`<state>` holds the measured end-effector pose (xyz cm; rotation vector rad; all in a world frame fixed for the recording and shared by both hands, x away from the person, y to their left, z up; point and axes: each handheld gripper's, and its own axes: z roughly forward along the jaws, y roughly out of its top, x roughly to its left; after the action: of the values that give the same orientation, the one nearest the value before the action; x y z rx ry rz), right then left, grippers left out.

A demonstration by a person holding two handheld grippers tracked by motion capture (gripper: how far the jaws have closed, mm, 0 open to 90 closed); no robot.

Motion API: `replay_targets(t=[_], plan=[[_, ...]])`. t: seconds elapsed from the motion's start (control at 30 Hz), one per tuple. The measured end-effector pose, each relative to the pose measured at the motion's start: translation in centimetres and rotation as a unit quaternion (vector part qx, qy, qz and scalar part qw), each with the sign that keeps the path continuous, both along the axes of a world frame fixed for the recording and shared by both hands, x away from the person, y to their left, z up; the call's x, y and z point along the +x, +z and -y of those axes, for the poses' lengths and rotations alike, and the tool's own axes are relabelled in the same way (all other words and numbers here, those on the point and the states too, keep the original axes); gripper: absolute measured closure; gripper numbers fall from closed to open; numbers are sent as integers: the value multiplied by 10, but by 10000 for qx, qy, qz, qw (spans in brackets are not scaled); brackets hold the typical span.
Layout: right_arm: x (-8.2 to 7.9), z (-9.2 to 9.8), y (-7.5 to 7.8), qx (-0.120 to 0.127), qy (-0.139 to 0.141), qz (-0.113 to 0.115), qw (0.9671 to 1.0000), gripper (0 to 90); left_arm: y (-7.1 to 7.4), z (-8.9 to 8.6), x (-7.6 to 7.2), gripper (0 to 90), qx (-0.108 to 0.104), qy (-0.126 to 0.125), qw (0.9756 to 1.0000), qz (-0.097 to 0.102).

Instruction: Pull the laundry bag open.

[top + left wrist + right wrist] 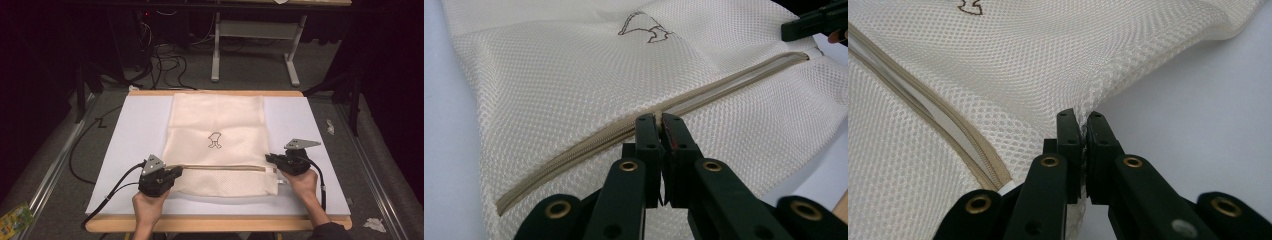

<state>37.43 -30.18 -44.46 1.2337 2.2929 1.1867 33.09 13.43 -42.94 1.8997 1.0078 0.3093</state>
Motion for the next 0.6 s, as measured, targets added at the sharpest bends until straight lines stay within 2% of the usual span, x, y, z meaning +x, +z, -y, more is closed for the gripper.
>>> replay_targets(t=[0.1, 0.17, 0.5, 0.6], plan=[[0, 0, -1, -21, 10, 35, 10000, 880, 0, -3, -1, 872, 107, 86, 9999, 52], [0, 1, -2, 28, 9, -23, 10000, 881, -1, -8, 0, 872, -51, 114, 9999, -25], [0, 4, 1, 24, -13, 6, 10000, 881, 3, -23, 0, 872, -18, 357, 9994, 34], [1, 4, 0, 44, -25, 4, 10000, 881, 2, -30, 1, 872, -74, 435, 9990, -22]])
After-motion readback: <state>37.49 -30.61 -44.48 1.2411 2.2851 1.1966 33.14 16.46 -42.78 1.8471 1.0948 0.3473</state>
